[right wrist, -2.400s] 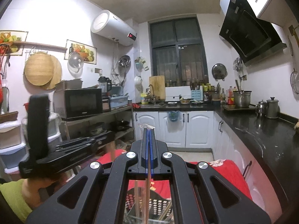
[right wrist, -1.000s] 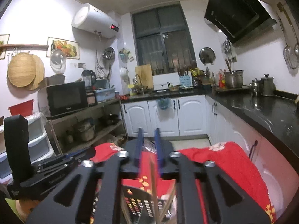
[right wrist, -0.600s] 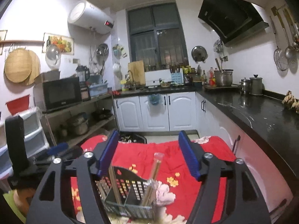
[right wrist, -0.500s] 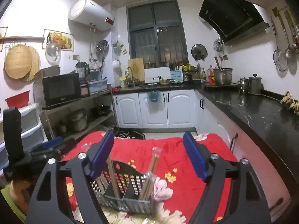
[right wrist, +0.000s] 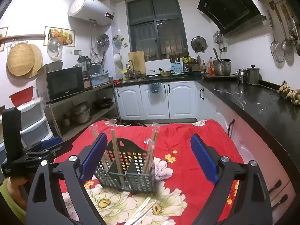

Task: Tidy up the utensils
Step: 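Withdraw both open tools from the caddy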

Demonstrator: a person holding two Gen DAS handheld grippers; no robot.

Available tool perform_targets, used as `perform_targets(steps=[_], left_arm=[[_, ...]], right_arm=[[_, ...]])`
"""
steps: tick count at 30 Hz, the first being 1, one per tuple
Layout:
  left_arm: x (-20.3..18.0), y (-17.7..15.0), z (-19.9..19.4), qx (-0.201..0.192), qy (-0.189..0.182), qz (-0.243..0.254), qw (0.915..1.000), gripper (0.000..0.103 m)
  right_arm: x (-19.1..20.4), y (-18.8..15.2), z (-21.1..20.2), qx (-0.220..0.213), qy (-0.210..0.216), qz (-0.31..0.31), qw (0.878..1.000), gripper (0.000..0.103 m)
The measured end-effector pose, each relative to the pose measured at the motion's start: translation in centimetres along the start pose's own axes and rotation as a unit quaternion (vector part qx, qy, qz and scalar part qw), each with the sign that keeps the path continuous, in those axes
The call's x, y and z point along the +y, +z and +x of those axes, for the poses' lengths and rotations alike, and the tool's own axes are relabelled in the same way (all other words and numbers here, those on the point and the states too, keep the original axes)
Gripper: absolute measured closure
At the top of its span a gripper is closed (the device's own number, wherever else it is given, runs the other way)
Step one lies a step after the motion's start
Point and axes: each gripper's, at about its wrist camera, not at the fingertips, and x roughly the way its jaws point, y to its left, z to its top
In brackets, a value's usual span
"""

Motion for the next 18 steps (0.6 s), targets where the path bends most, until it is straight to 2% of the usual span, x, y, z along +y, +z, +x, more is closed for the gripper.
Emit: perform_targets(steps=[18], left_arm=[[-0.2, -4.2, -0.1, 0.046, 0.000, -0.008, 0.9989, 0.011]], right_arm=[[0.6, -3.8, -0.9, 0.037, 0.009, -0.006, 0.999, 0.014]])
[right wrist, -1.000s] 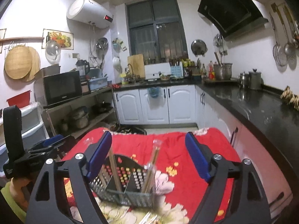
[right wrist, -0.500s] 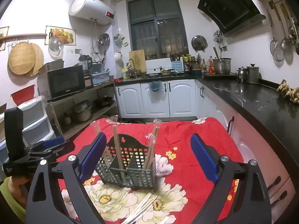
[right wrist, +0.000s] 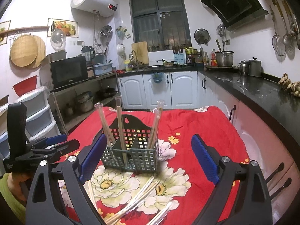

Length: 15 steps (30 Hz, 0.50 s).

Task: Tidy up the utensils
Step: 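Withdraw both open tools from the caddy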

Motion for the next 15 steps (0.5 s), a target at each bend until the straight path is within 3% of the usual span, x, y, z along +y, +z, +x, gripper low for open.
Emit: perform_targets(steps=[15], left_arm=[[0.5, -1.3, 0.3, 0.019, 0.007, -0.007, 0.9998, 0.011]], right_arm=[[0.6, -1.7, 0.6, 0.022, 0.007, -0.008, 1.000, 0.014]])
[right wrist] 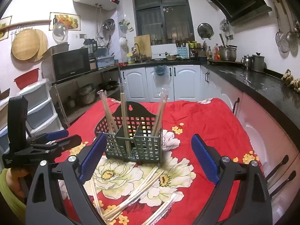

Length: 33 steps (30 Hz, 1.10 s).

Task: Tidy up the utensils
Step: 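Withdraw both open tools from the caddy, then lower both open tools onto the remaining chopsticks on the tablecloth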

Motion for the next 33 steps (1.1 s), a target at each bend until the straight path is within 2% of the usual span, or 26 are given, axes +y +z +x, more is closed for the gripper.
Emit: perform_targets(steps=[10, 33], left_arm=[[0.0, -0.9, 0.4, 0.017, 0.003, 0.003, 0.9999, 0.011], [2.2, -4.2, 2.1, 0.071, 0.028, -0.013, 0.9970, 0.011]], right_arm=[[-0.2, -0.8, 0.5, 0.014, -0.002, 0.004, 1.000, 0.014], [-2.4, -4.5, 3.3, 0.081, -0.022, 0.007, 0.996, 0.014]])
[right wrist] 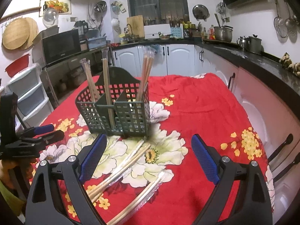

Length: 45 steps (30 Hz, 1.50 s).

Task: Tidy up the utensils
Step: 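Lower both open tools onto the remaining chopsticks on the tablecloth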

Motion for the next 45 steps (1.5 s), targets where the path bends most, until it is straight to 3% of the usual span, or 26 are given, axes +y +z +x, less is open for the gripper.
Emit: perform_targets(steps=[21, 29, 37, 45], left_arm=[[2.1, -3.0, 3.2, 0.073, -0.005, -0.040, 0.9965, 0.011], [3.7, -3.1, 5.0, 0.103, -0.006, -0.076, 0.9917, 0.025], [4.6, -2.2, 6.4, 0.110, 0.010, -0.081, 0.9906, 0.036], [4.6, -1.8, 7.2, 0.112, 0.024, -0.072, 0.9908, 0.037]], right_arm=[[1.7, -1.2, 5.3, 0.075, 0.007, -0.018, 0.997, 0.028], [1.3, -1.3, 8.5, 0.111, -0.004, -0.011, 0.994, 0.037], [-0.6, -1.2, 11.8, 0.155, -0.006, 0.048, 0.987, 0.050], [-1.1, -1.3, 14.0, 0.177, -0.009, 0.078, 0.981, 0.056]])
